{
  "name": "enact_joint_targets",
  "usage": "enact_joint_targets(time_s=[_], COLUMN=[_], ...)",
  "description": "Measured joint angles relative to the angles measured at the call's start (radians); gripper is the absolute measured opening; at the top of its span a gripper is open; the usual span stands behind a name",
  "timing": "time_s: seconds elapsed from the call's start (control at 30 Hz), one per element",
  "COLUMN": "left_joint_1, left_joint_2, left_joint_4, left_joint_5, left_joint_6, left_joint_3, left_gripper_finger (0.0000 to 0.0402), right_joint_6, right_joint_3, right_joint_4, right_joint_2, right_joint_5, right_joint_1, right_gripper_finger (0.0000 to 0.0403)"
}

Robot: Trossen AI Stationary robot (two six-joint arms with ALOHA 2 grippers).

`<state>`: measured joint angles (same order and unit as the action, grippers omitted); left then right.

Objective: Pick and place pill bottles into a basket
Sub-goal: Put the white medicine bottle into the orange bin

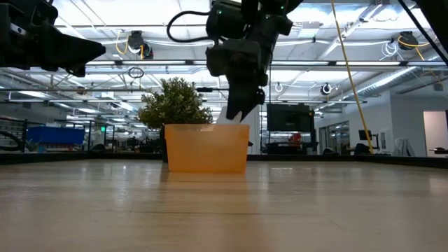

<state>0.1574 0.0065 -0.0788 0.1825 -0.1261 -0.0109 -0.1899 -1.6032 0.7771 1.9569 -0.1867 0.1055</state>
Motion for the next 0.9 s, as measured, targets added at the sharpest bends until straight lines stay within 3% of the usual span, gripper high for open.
enact_joint_targets(time_s=[0.9], left_joint_1=[0.0], left_joint_2=[0.0], left_joint_4=[0.0], left_joint_5=[0.0], left_joint_6=[0.0], left_joint_3=[0.0], left_gripper_finger=[0.0067], right_joint_6=[0.074], right_joint_3=[0.002], right_joint_4=[-0.015], right_joint_2=[0.034], right_joint_5=[0.035], right_joint_1=[-0.022], right_gripper_finger=[0.0171])
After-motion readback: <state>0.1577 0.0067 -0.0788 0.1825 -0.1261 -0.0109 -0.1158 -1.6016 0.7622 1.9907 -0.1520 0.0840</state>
